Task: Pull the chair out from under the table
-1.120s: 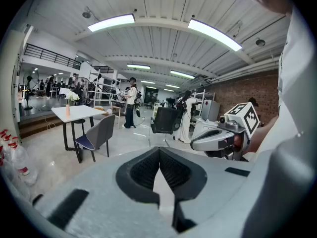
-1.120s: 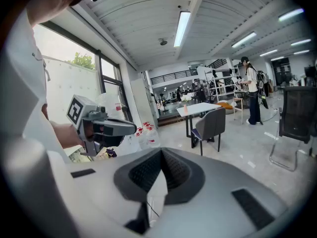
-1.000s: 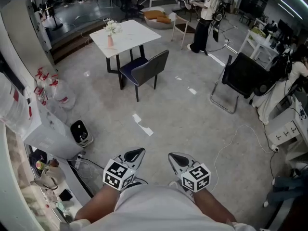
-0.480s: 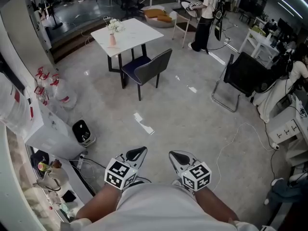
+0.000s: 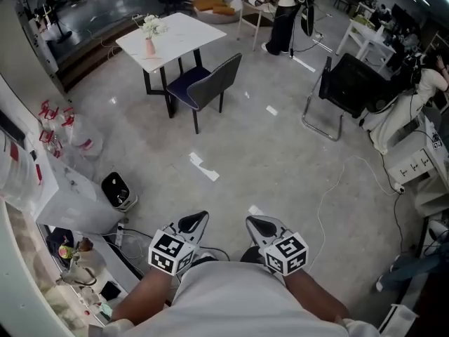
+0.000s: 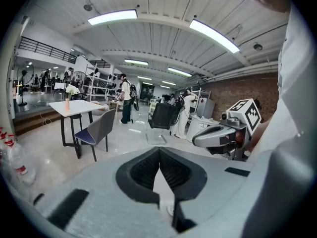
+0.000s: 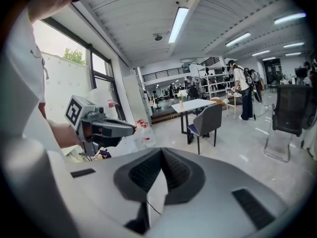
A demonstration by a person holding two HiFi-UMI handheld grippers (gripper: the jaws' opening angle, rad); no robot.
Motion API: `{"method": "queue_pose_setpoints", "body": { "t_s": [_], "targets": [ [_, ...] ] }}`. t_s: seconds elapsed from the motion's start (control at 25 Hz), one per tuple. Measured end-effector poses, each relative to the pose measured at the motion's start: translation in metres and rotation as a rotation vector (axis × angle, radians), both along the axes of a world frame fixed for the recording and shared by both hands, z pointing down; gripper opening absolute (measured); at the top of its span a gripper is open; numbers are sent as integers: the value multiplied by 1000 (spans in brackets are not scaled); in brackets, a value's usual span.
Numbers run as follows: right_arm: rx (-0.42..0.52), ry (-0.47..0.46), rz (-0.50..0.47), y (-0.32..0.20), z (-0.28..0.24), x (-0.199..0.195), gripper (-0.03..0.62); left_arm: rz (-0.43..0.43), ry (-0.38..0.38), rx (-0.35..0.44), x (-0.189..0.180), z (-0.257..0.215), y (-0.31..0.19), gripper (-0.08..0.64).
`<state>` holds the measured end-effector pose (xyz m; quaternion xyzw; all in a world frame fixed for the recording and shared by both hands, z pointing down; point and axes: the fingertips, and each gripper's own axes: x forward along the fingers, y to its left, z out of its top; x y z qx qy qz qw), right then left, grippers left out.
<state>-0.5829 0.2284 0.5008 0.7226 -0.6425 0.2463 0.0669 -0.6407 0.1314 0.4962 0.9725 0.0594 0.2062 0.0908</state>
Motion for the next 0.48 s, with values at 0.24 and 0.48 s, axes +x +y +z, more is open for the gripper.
{"method": "queue_pose_setpoints", "body": {
  "t_s": [0.24,0.48],
  "targets": [
    [-4,-25,48,0,11,33,6,34,-7,-12,38,8,-1,2],
    [22,-33,31,-11,13,114,6,24,-23,-2,116,11,-3,2]
  ]
}}
